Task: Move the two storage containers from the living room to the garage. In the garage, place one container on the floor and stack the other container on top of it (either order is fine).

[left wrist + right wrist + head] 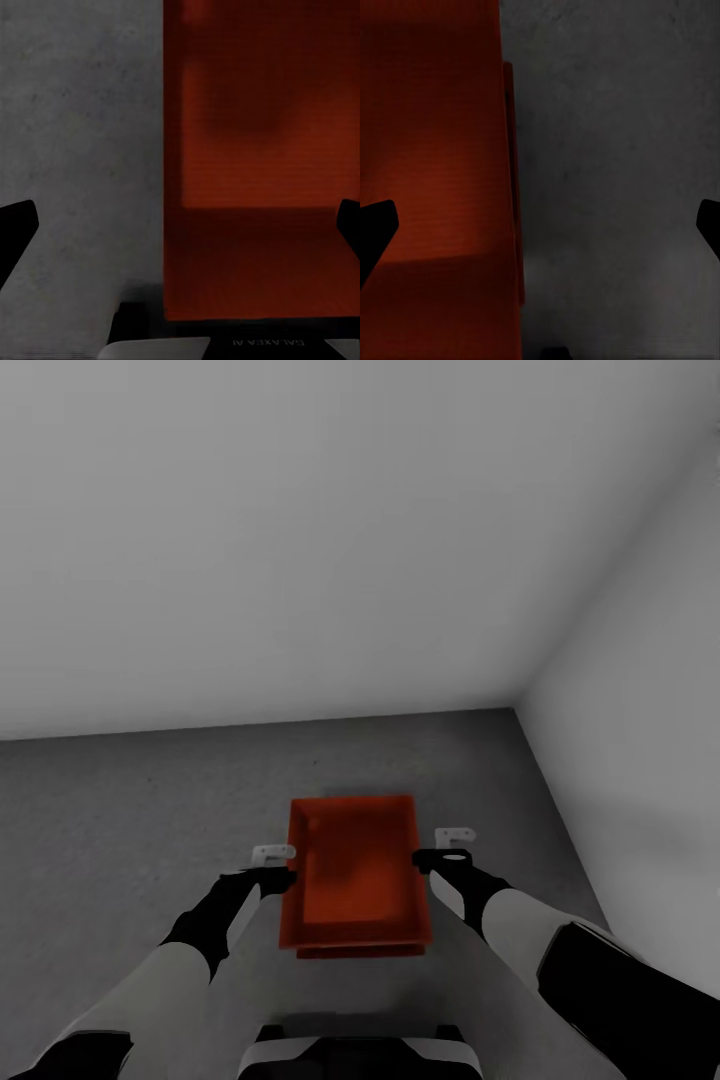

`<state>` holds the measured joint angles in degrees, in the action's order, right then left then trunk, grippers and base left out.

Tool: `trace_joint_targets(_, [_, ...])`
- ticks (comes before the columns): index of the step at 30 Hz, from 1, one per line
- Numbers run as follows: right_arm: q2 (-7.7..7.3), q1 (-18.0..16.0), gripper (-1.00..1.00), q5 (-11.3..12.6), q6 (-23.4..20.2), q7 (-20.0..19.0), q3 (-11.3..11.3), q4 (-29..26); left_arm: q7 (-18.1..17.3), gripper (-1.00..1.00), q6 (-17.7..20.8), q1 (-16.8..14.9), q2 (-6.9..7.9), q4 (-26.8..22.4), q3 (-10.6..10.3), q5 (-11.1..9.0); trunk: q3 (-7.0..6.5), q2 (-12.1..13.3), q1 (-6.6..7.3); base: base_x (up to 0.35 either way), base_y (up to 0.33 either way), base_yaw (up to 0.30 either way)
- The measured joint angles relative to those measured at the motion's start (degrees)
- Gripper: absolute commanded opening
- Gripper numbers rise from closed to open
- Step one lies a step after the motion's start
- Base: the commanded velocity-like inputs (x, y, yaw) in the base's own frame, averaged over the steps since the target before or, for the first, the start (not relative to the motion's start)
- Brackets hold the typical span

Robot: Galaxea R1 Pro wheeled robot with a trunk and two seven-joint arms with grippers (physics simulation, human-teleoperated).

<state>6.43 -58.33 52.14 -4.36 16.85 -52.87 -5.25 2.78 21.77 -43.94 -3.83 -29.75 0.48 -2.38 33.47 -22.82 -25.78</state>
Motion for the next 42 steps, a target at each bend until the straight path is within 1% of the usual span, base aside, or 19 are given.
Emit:
trace_joint_targets(28, [0.00,0.00,1.00,0.01,0.00,-0.07,0.00,0.01,-0.03,1.00,-0.03,0.00,-0.01,-0.03,0.00,0.00,0.00,0.00,-0.01,-0.324,0.000,0.000])
trace_joint_targets(34, [0.00,0.00,1.00,0.01,0.00,-0.01,0.00,0.01,-0.03,1.00,-0.27,0.00,-0.01,-0.03,0.00,0.00,-0.13,-0.01,0.02,-0.104,0.000,0.000])
trace_joint_targets(42, [0.09,0.00,1.00,0.01,0.02,0.00,0.00,0.01,0.02,1.00,-0.30,0.00,0.02,-0.03,0.00,0.01,-0.79,-0.01,0.03,-0.008,0.000,0.000])
